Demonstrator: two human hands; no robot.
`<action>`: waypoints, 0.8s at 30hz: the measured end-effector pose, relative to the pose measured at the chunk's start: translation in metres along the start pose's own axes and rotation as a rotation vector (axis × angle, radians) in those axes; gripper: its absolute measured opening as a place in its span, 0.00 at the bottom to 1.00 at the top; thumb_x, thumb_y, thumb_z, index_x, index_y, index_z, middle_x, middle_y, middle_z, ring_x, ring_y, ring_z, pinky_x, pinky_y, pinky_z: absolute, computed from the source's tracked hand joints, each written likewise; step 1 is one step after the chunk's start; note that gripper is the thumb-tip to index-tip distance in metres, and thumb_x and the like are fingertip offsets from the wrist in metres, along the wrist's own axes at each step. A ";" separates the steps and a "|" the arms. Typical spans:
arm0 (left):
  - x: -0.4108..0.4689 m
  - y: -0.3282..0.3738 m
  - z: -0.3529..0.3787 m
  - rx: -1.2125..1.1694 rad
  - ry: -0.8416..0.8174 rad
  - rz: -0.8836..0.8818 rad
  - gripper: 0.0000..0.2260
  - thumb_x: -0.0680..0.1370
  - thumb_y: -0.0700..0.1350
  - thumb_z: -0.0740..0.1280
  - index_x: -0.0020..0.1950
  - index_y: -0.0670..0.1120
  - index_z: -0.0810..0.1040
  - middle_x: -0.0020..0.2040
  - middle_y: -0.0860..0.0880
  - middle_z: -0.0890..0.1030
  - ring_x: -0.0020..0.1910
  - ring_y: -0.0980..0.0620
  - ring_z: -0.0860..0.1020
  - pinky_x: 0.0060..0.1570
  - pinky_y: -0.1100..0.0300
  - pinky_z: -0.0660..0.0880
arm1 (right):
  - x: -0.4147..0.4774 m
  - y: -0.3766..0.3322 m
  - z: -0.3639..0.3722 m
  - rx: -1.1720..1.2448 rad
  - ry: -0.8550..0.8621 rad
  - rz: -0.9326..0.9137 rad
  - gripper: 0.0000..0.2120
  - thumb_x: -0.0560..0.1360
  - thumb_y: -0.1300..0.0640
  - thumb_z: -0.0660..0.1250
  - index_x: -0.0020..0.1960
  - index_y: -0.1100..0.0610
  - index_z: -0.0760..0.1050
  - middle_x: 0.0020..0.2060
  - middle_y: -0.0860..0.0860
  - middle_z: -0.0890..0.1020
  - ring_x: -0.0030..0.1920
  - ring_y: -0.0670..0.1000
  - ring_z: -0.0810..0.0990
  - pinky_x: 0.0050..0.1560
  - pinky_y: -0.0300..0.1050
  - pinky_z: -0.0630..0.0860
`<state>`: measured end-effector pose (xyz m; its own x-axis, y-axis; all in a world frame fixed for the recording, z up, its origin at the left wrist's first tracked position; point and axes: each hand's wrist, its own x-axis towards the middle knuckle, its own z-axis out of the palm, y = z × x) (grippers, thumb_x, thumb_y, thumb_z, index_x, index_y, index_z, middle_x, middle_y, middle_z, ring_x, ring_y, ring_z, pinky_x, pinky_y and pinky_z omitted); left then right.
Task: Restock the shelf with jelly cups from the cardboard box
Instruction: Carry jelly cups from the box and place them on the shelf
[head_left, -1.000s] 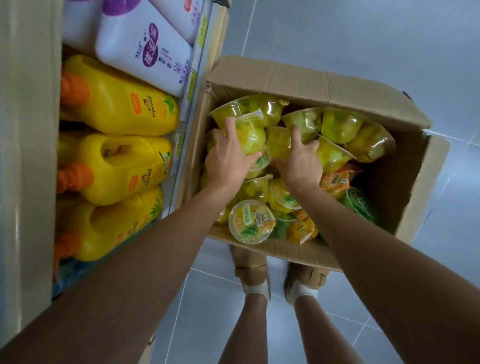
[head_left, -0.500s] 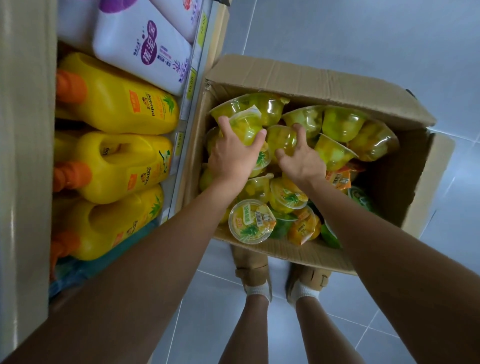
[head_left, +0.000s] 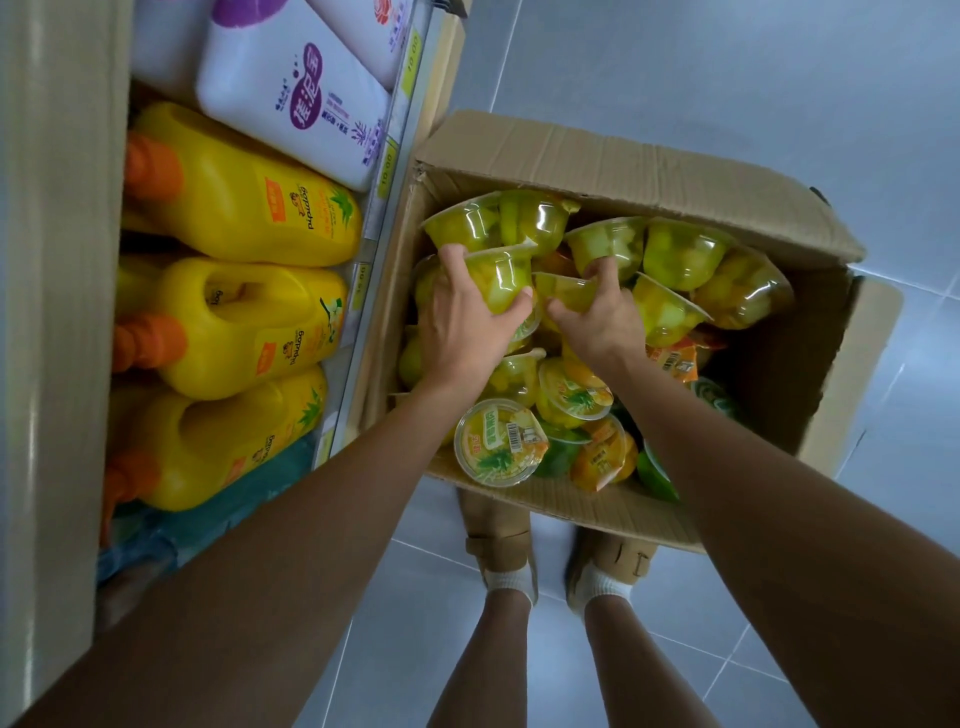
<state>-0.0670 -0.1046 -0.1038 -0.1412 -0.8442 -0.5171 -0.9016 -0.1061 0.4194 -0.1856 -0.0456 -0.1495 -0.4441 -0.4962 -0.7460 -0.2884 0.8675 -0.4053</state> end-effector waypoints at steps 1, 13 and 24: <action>-0.001 -0.001 0.000 -0.014 -0.006 0.011 0.29 0.73 0.56 0.70 0.66 0.45 0.61 0.60 0.45 0.75 0.57 0.43 0.75 0.47 0.54 0.70 | -0.002 0.000 -0.002 0.021 0.002 0.003 0.25 0.75 0.45 0.67 0.67 0.53 0.64 0.59 0.60 0.73 0.56 0.60 0.76 0.47 0.47 0.70; -0.040 0.025 -0.042 -0.036 -0.192 0.130 0.27 0.73 0.51 0.72 0.64 0.46 0.60 0.61 0.47 0.69 0.53 0.47 0.73 0.41 0.57 0.67 | -0.062 0.000 -0.054 0.263 -0.025 -0.048 0.19 0.74 0.51 0.69 0.61 0.50 0.66 0.59 0.53 0.69 0.52 0.51 0.70 0.48 0.44 0.67; -0.117 0.106 -0.138 -0.138 -0.309 0.183 0.25 0.72 0.44 0.73 0.59 0.48 0.60 0.58 0.50 0.67 0.56 0.51 0.69 0.53 0.59 0.68 | -0.182 -0.031 -0.166 0.405 -0.030 -0.067 0.18 0.70 0.54 0.73 0.52 0.45 0.65 0.57 0.55 0.76 0.53 0.56 0.77 0.51 0.51 0.78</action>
<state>-0.0896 -0.0894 0.1041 -0.4301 -0.6599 -0.6161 -0.7897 -0.0557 0.6109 -0.2373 0.0122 0.0863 -0.4089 -0.5558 -0.7238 0.0440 0.7802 -0.6240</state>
